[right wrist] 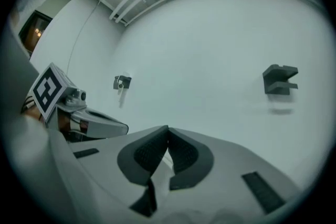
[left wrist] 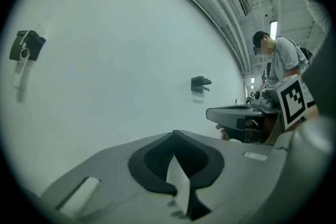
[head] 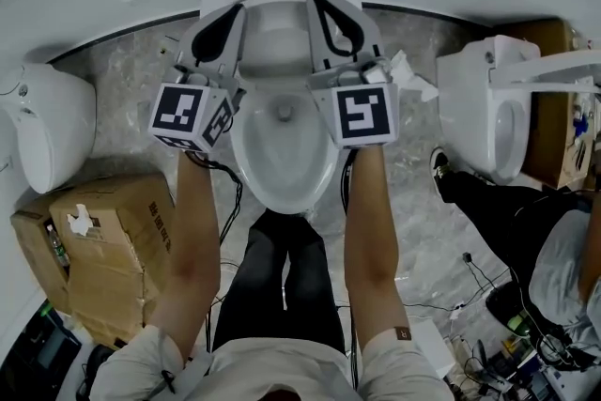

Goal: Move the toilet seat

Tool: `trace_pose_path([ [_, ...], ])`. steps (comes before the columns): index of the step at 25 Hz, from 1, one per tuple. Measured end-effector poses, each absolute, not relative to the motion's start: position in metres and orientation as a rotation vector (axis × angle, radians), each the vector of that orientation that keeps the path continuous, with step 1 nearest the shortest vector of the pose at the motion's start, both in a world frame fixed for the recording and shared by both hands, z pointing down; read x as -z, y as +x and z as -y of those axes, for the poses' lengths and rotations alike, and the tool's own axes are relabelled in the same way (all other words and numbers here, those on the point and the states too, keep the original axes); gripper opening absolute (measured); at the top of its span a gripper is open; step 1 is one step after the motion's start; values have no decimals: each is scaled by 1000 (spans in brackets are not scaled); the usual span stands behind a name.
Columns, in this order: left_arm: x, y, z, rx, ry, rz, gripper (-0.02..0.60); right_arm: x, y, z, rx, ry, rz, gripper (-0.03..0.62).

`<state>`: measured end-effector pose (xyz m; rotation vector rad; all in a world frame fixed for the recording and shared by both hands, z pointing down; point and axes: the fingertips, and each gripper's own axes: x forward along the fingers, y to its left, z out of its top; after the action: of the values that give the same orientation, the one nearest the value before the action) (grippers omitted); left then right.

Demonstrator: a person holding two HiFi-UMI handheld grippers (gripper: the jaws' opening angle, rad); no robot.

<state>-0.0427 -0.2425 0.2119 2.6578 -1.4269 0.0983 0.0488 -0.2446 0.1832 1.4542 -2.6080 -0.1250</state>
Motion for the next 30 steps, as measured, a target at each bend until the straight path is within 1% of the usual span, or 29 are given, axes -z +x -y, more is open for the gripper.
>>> trace_pose_path([
  [5, -159, -47, 200, -54, 2705, 1355, -5, -130, 41, 198, 113, 1358, 2698, 3],
  [12, -48, -39, 137, 2, 2831, 1286, -5, -44, 42, 124, 63, 1316, 2786, 2],
  [18, 13, -40, 79, 38, 2859, 1272, -5, 13, 47, 65, 80, 1288, 2826, 4],
  [21, 29, -28, 56, 44, 2864, 1263, -5, 30, 56, 41, 87, 1265, 2831, 5],
  [27, 30, -5, 18, 1, 2862, 1222, -5, 43, 63, 6, 52, 1232, 2868, 5],
  [30, 48, 16, -14, -5, 2903, 1194, -5, 62, 78, -24, 72, 1239, 2880, 5],
])
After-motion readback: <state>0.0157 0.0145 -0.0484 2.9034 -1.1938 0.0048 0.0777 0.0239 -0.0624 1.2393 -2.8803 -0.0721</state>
